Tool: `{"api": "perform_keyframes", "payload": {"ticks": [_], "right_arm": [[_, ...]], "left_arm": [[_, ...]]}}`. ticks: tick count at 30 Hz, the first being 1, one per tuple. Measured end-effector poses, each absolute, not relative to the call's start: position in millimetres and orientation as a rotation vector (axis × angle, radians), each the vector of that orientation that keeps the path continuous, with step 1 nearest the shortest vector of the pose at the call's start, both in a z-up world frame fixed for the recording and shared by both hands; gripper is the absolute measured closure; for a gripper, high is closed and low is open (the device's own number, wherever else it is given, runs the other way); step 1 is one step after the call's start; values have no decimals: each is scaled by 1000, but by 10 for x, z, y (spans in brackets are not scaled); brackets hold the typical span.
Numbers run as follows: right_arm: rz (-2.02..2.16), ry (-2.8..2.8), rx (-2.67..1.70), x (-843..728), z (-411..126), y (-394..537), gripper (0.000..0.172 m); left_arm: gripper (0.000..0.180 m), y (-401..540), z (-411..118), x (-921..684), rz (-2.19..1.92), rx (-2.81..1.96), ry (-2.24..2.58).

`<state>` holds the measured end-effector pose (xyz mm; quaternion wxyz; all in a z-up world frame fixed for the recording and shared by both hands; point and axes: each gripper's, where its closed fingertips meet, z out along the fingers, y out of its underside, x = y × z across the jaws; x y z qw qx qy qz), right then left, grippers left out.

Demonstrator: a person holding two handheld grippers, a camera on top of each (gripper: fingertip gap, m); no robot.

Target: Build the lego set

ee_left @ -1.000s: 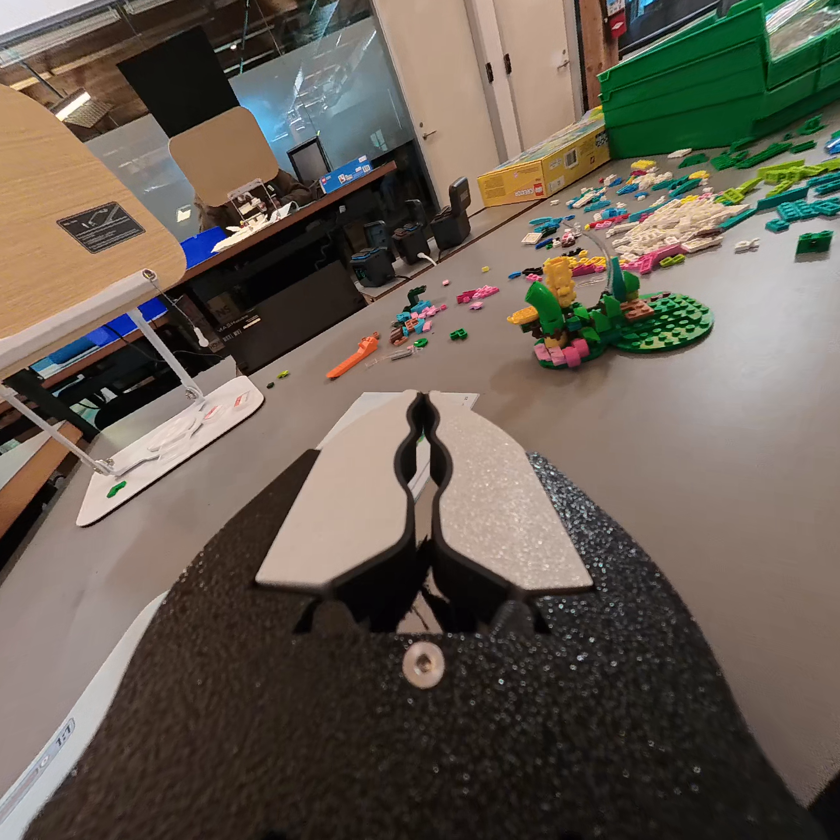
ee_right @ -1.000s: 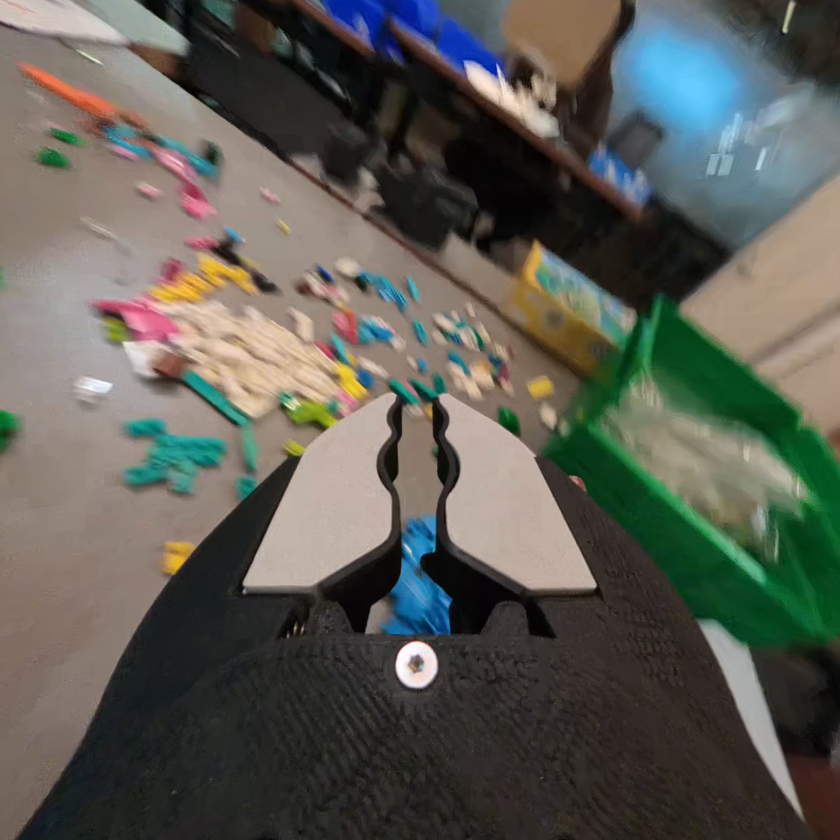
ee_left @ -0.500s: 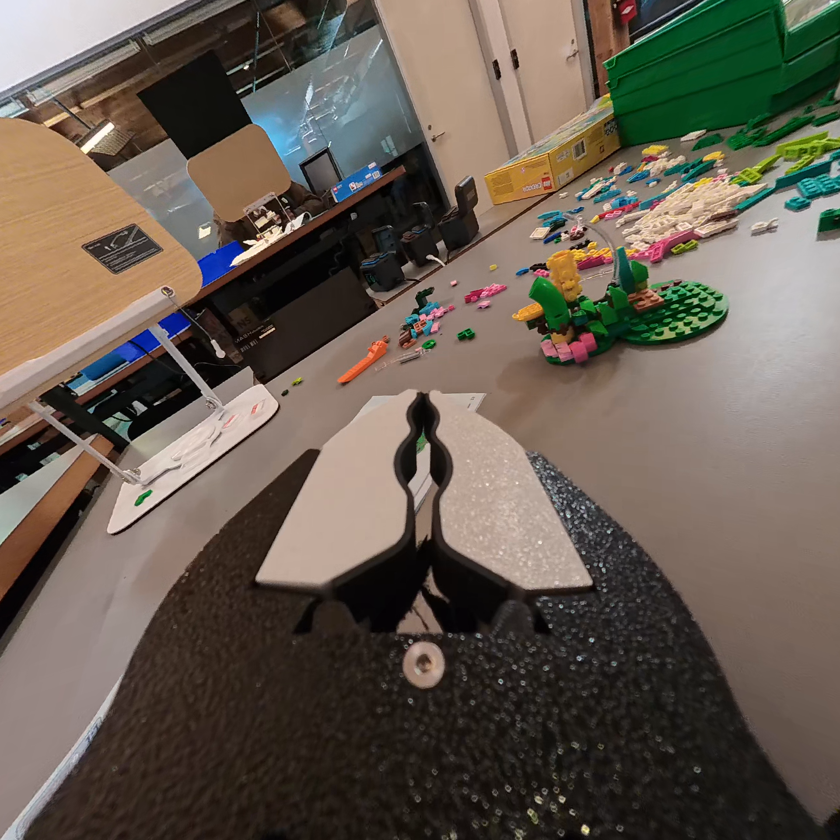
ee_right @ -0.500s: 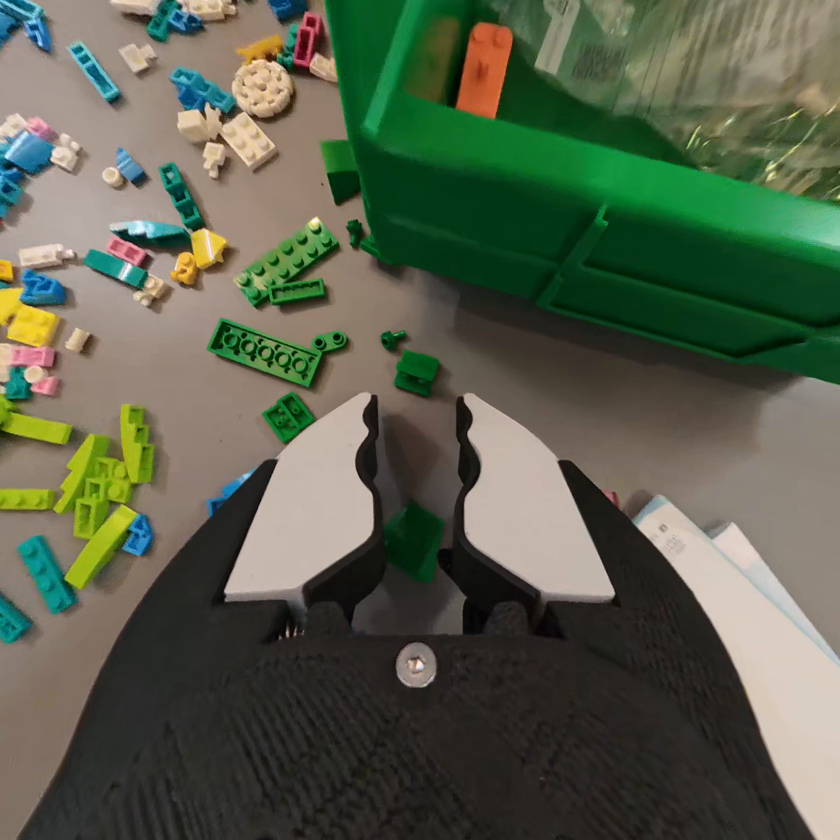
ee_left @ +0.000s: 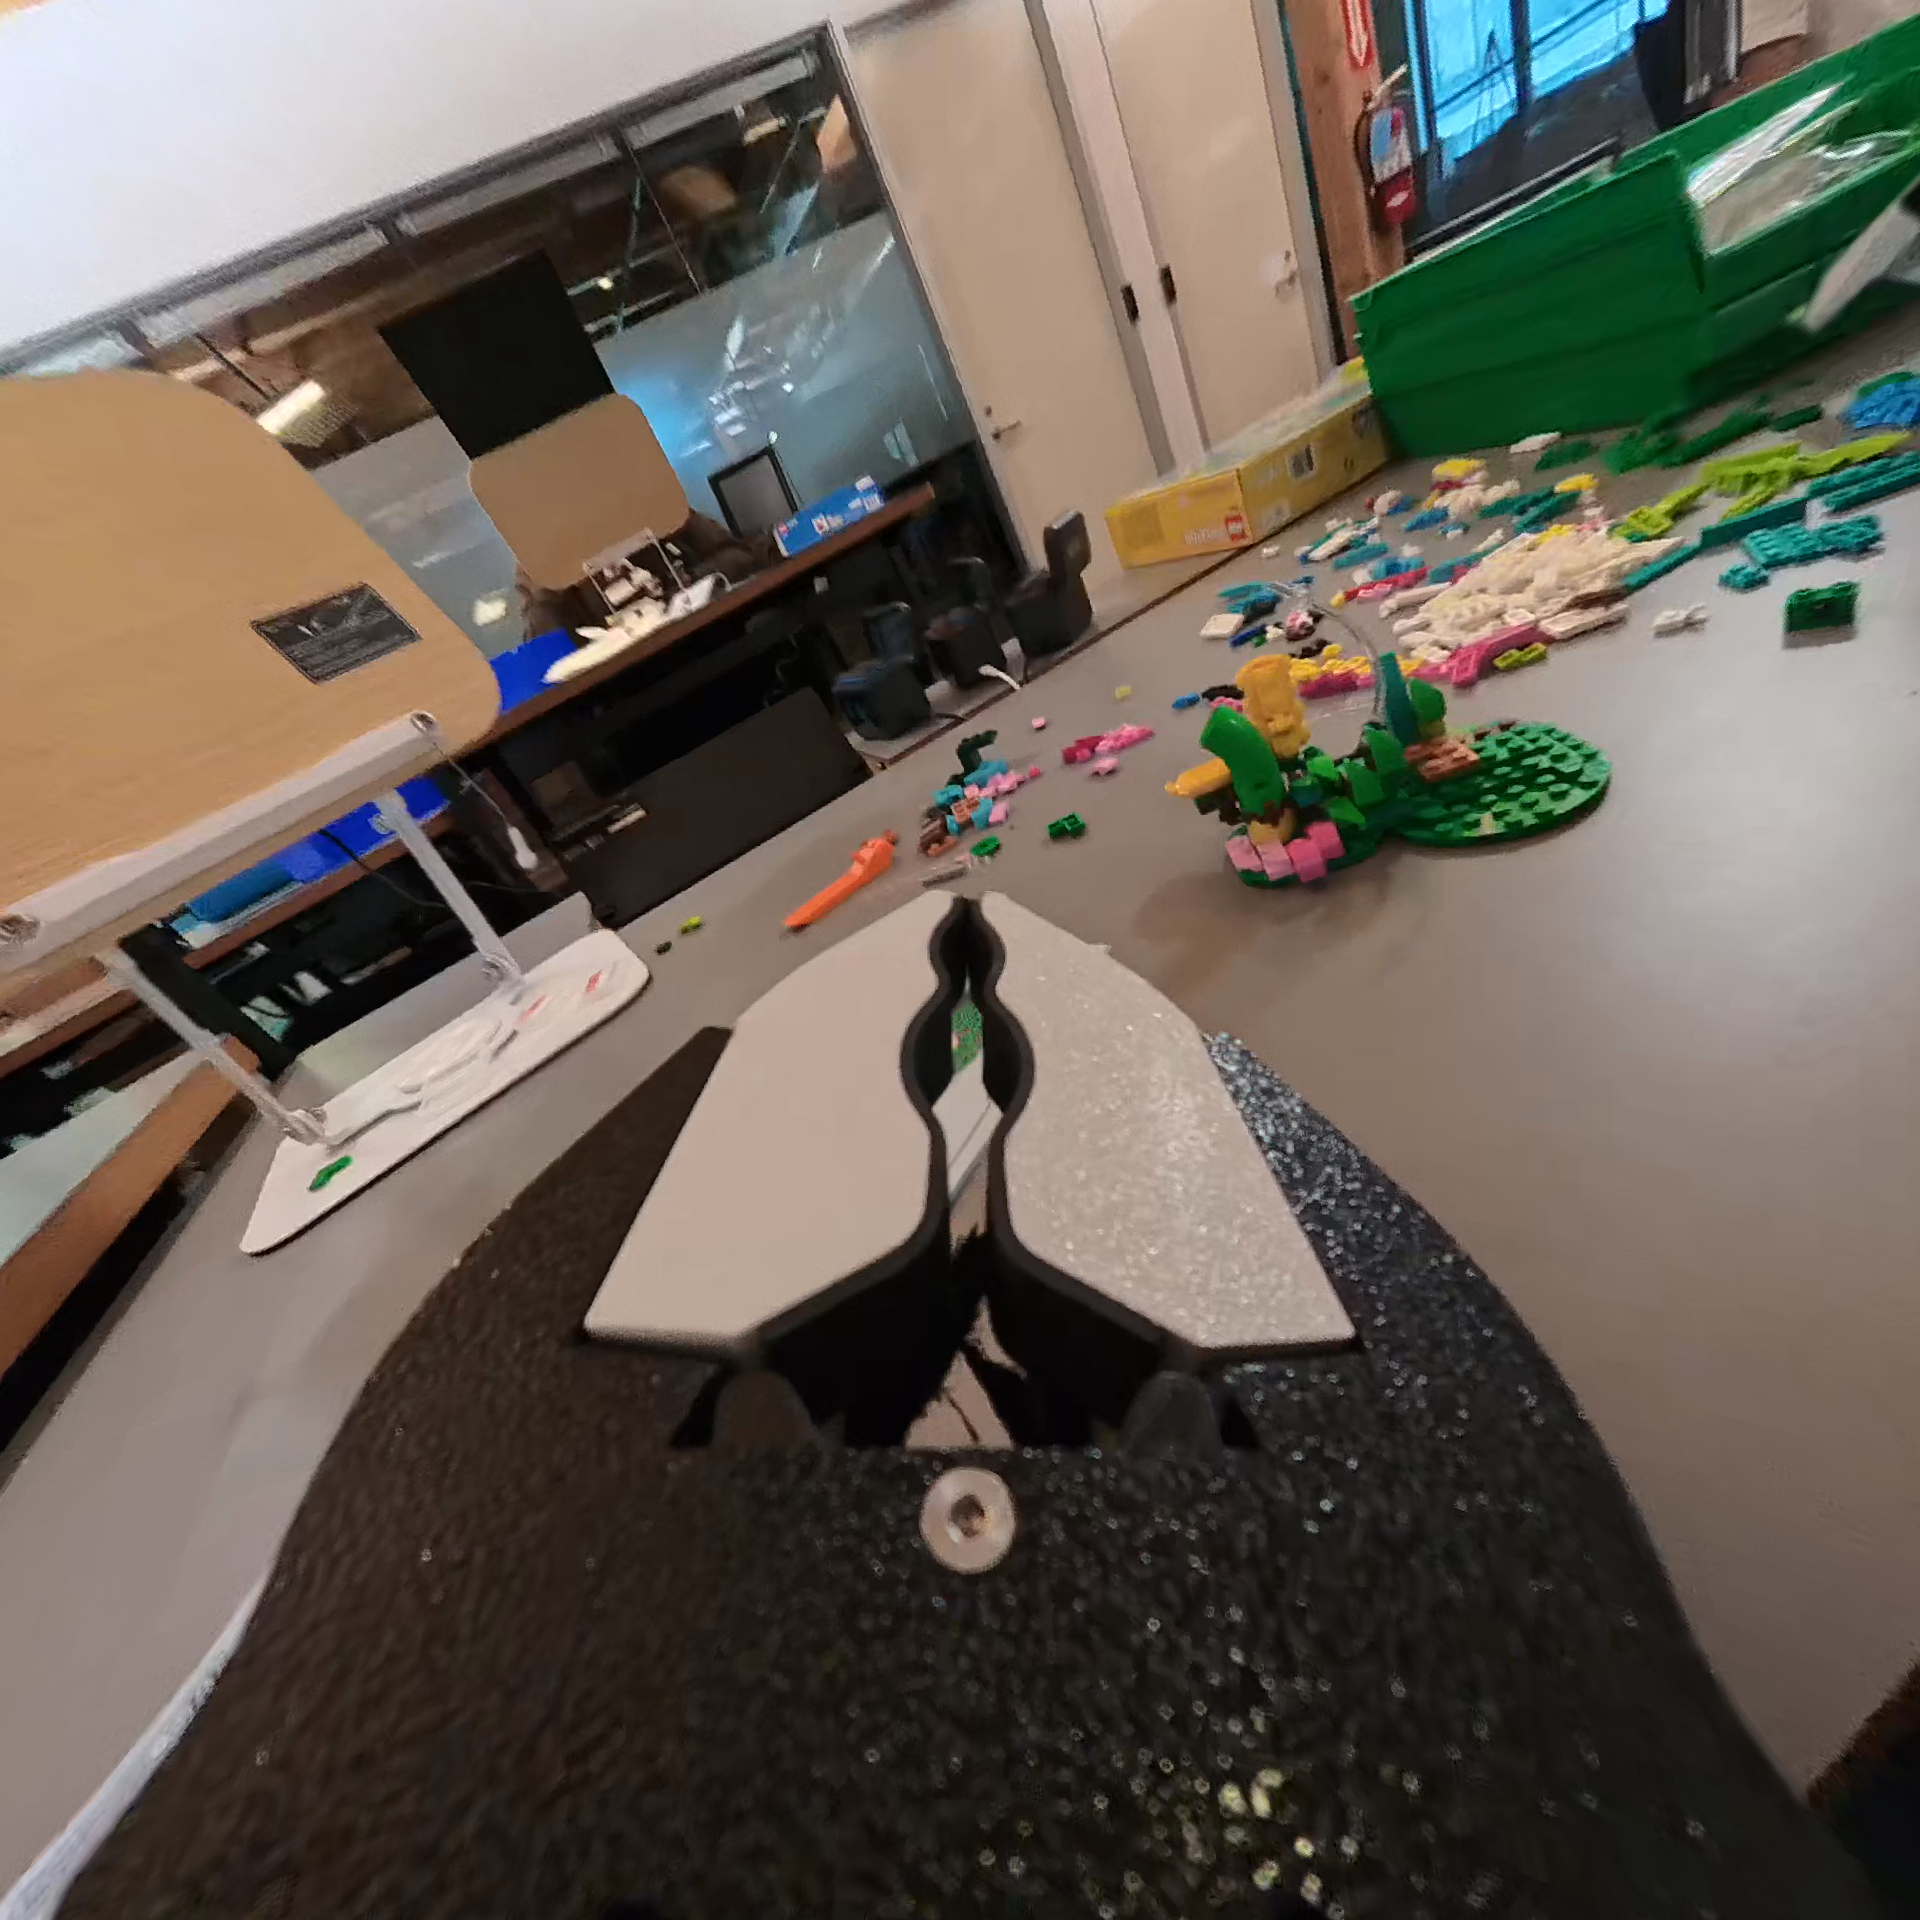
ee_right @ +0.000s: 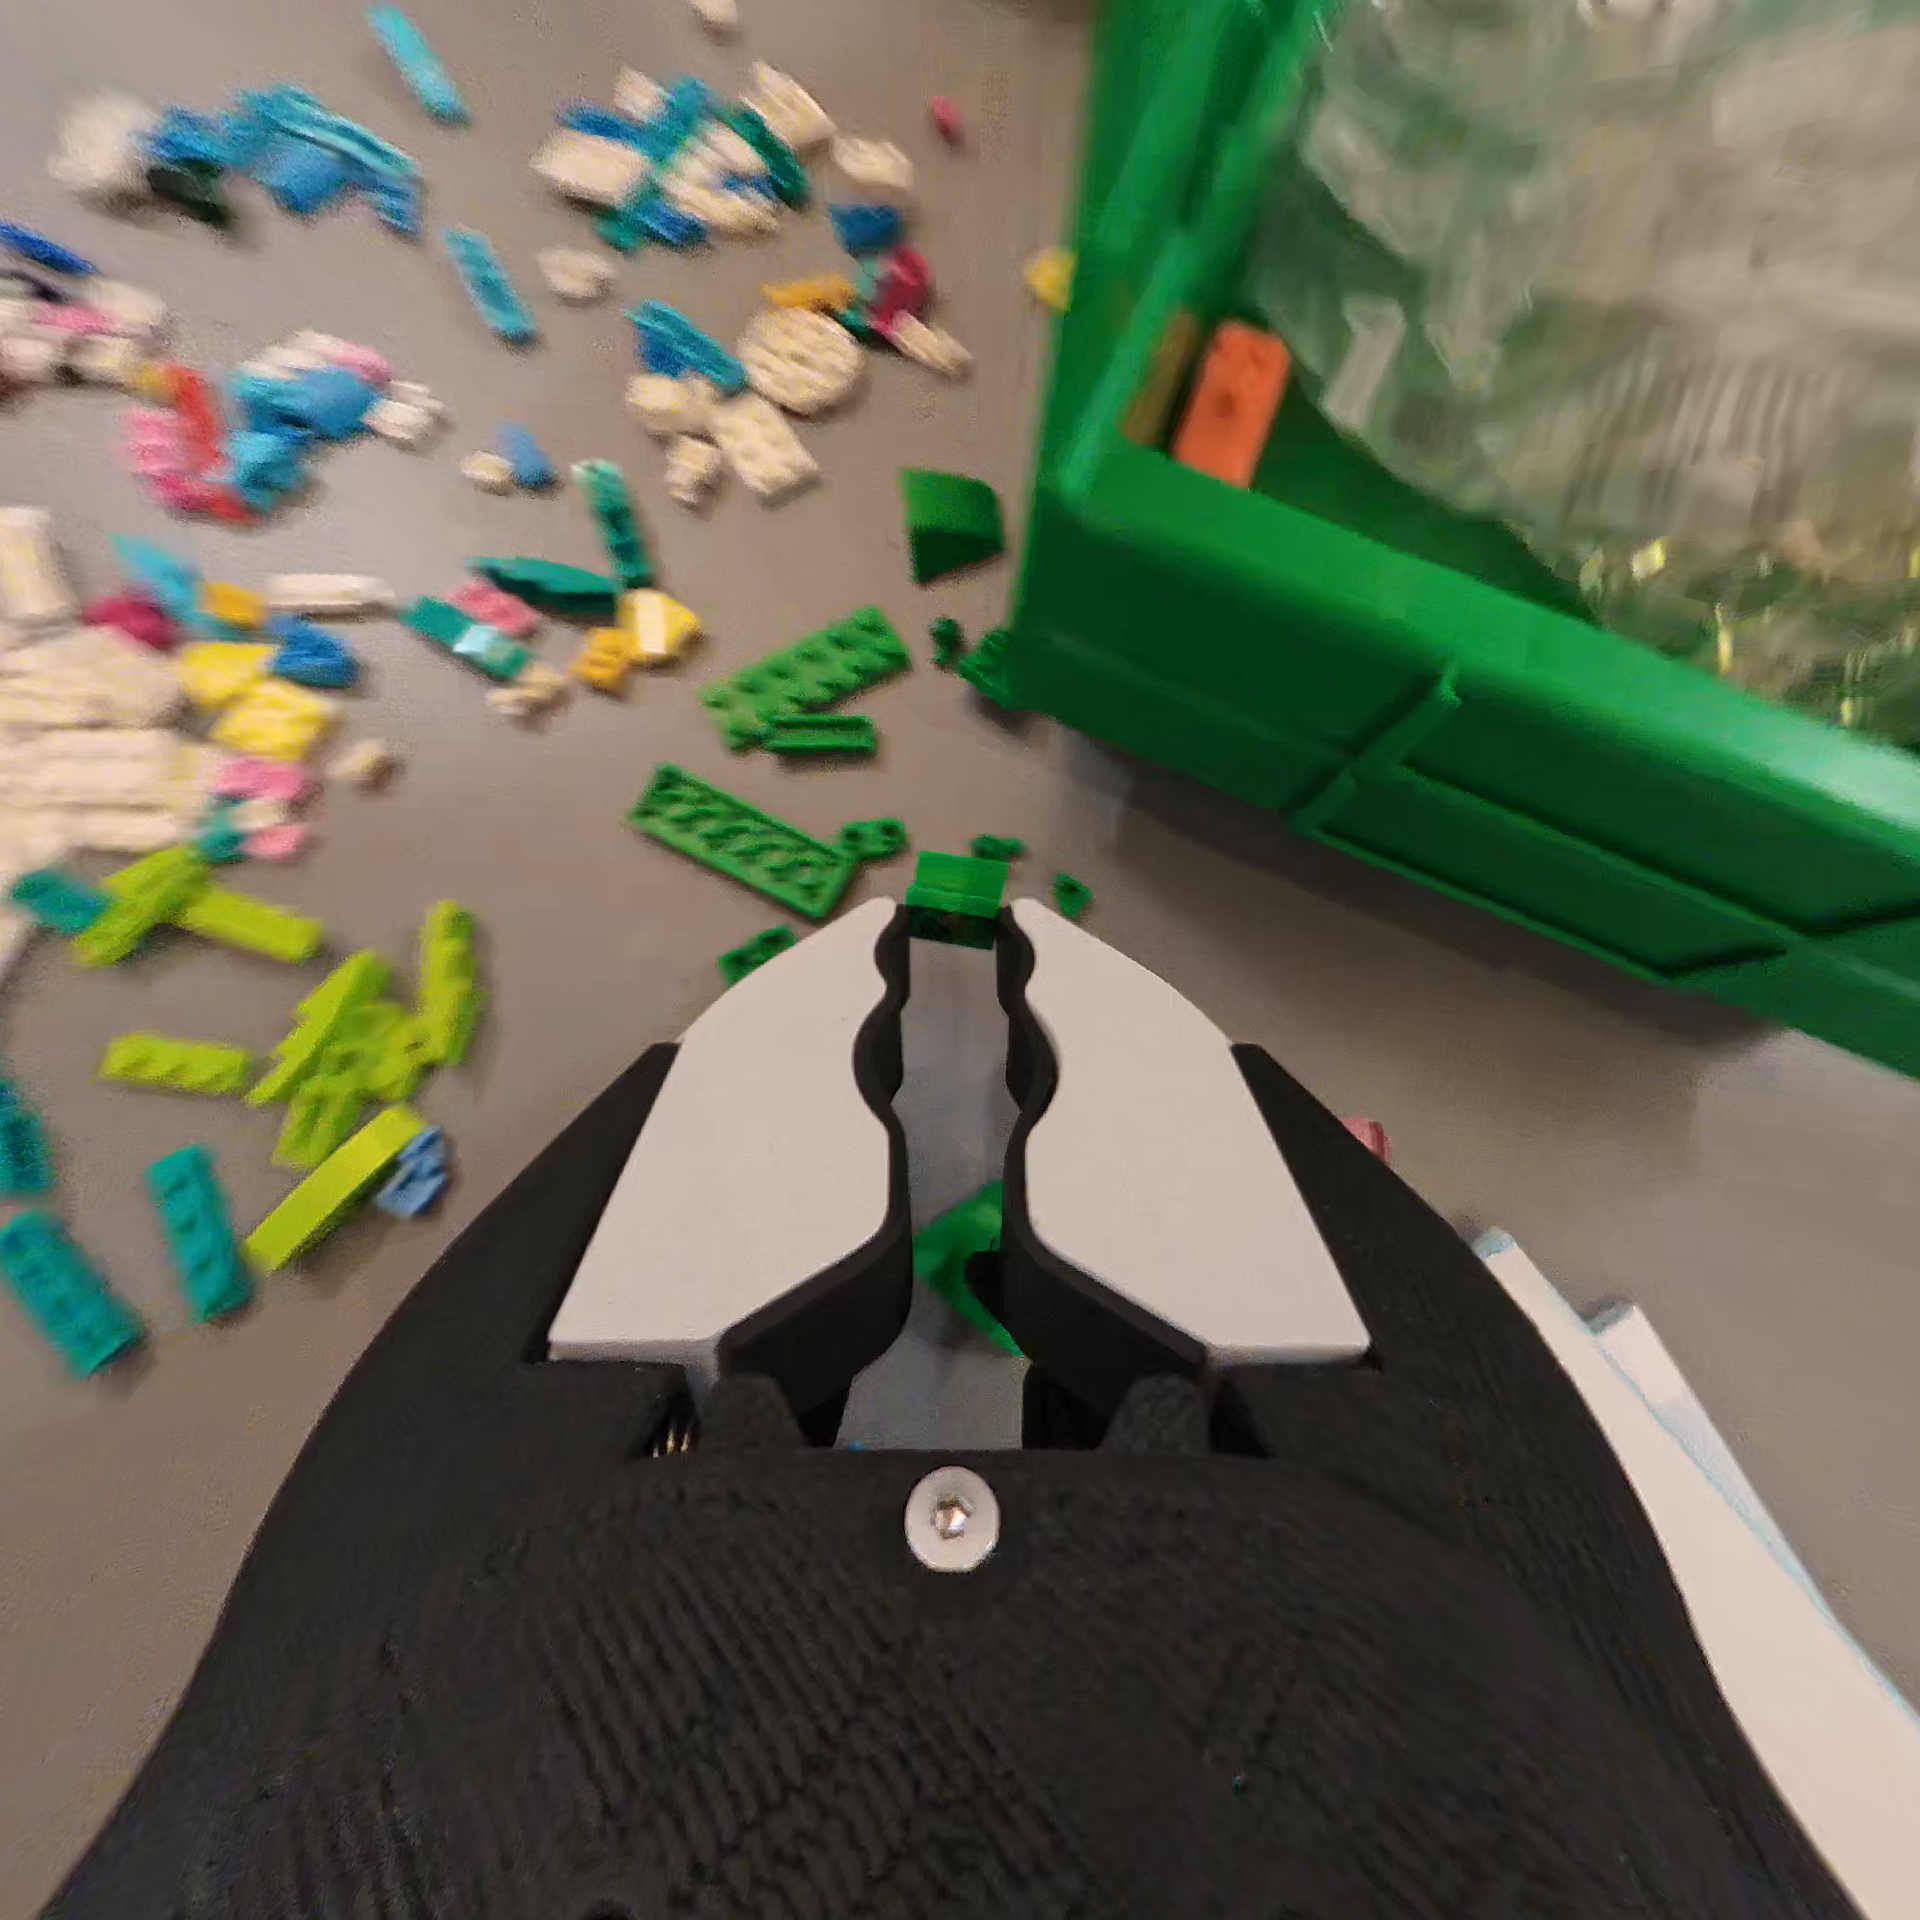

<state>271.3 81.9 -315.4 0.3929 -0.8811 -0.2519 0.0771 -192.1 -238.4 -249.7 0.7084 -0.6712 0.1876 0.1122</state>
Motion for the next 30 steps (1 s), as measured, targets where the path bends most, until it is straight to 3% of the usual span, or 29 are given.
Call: {"api": "perform_keyframes", "payload": {"ticks": [5, 6, 7, 9, 13, 19, 25, 30], "right_arm": [[347, -988, -1889, 2120, -2689, 211, 158], [389, -1069, -1819, 1941, -2618, 26, 158], [427, -1148, -1754, 1750, -2557, -167, 158], [495, -1305, -1643, 1332, -2462, -559, 158], [659, -1630, -1428, 408, -2354, -1406, 157], [739, -2075, -1184, -633, -2648, -2349, 158], [633, -2312, -1150, -1154, -3197, -2501, 158], [658, -2364, -1153, -1355, -3360, -2514, 158]], "left_arm": [[180, -2422, -2683, -1867, -74, -1661, 529], [155, -2455, -2659, -1832, -144, -1646, 556], [140, -2473, -2662, -1820, -186, -1653, 581], [132, -2511, -2741, -1780, -243, -1717, 674], [132, -2600, -2947, -1659, -328, -1850, 888], [130, -2690, -3304, -1594, -439, -2048, 1054], [143, -2672, -3431, -1601, -454, -2080, 1098], [158, -2659, -3445, -1635, -480, -2085, 1107]]}}
